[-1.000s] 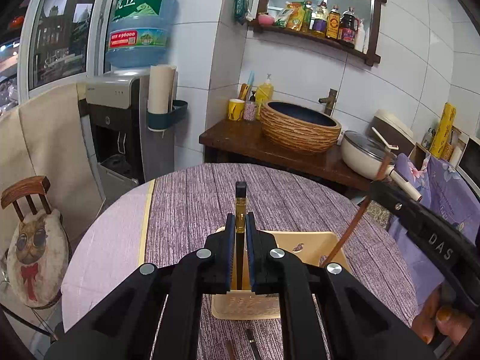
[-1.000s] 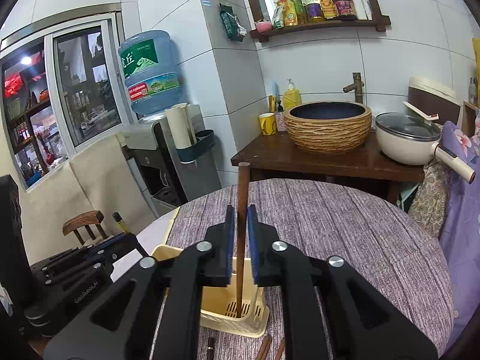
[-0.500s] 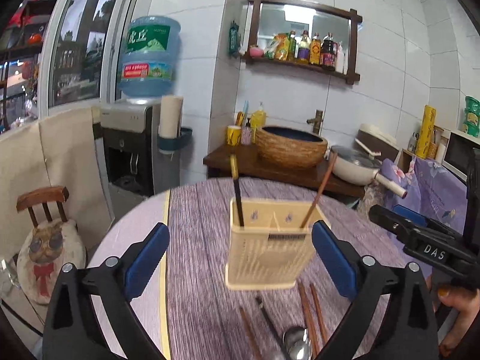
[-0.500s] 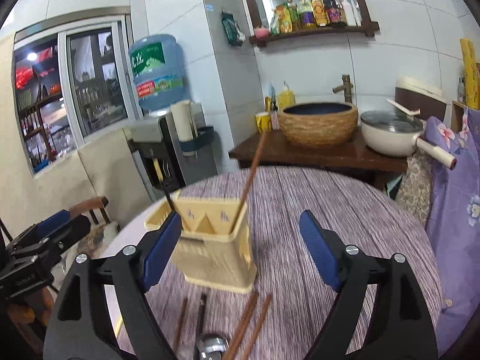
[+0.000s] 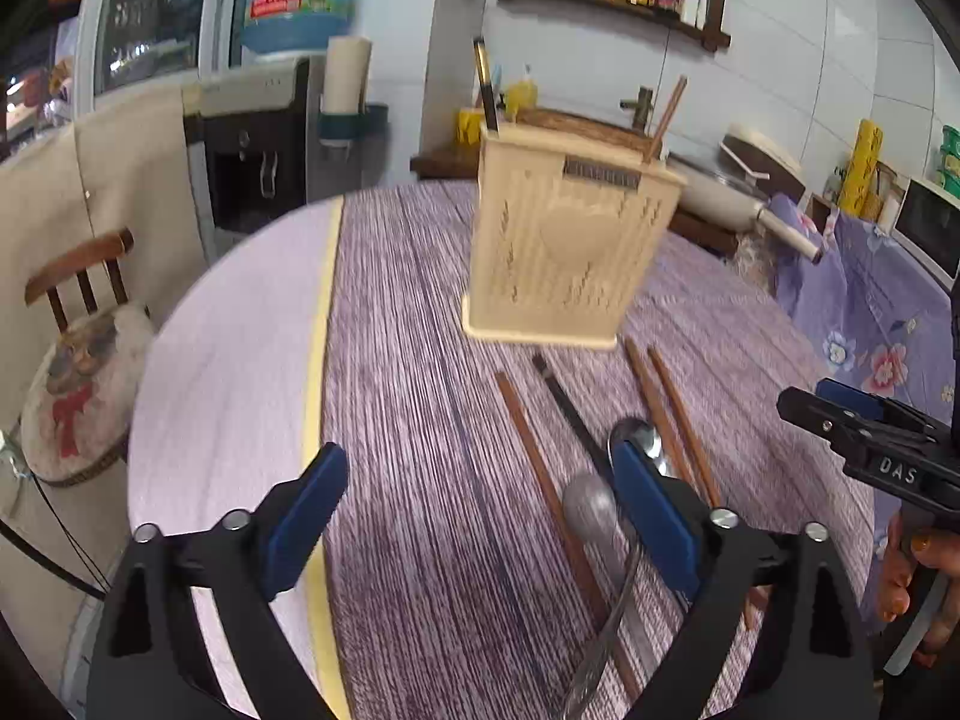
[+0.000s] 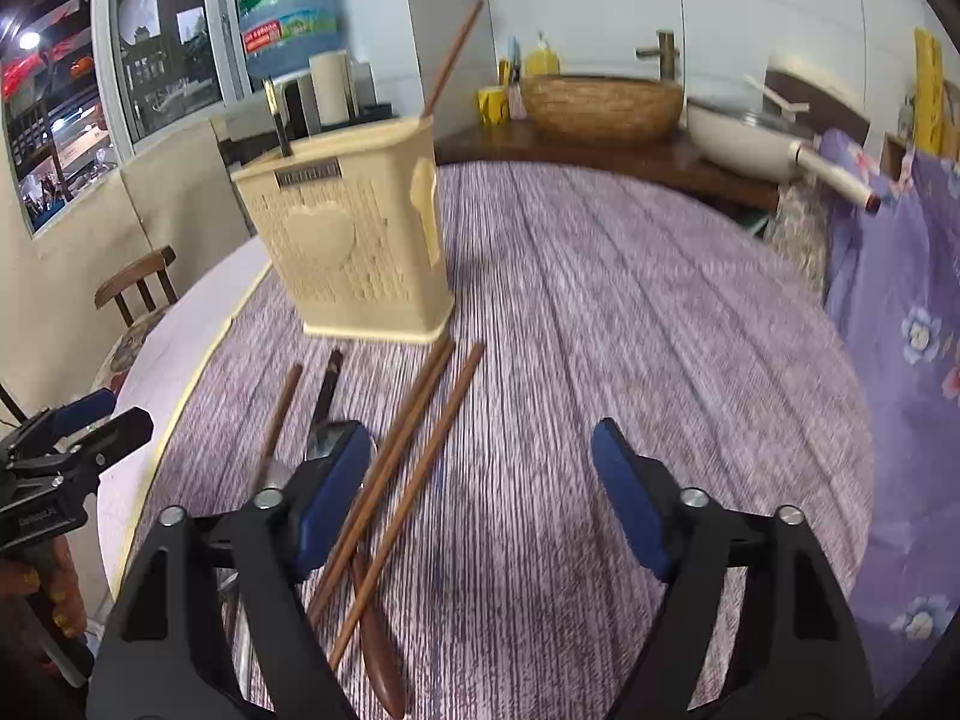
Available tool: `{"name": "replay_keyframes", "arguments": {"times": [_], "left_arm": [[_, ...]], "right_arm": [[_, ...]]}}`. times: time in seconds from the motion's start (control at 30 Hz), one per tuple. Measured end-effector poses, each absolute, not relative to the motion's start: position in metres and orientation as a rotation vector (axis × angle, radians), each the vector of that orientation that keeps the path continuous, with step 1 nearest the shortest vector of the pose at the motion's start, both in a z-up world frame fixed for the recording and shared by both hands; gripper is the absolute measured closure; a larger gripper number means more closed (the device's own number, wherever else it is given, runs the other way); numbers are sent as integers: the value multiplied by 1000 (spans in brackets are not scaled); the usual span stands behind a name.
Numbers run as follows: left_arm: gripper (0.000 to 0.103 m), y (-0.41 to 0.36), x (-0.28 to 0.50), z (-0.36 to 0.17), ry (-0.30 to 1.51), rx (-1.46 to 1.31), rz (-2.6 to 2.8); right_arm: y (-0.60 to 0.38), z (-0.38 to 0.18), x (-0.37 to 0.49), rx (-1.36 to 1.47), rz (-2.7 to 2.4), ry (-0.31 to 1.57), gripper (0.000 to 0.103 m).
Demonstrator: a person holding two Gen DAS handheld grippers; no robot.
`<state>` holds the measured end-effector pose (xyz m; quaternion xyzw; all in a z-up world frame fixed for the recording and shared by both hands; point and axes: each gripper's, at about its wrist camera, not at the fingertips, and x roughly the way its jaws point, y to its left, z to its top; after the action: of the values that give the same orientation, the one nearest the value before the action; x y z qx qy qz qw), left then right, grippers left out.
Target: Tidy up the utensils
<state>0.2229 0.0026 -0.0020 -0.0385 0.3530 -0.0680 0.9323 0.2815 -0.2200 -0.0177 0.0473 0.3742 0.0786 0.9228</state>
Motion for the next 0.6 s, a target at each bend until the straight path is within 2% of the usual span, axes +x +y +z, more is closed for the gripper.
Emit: {"name": "replay_keyframes", "arguments": {"times": [0.1,0.2,0.33,0.6], "left_arm": [[30,3,220,-16,763,-87,-140],[35,2,218,-25,783,-91,-151],[43,0,218,-33,810,-92,-155],[47,-3,225,-36,825,-87,-158]], "right_arm": [[-219,-32,277,121,180,799,41],[-216,-42,274,125,193,820,45],[-213,-53,278,150,213,860,57],[-208,-62,294,212,250,915,61]]}}
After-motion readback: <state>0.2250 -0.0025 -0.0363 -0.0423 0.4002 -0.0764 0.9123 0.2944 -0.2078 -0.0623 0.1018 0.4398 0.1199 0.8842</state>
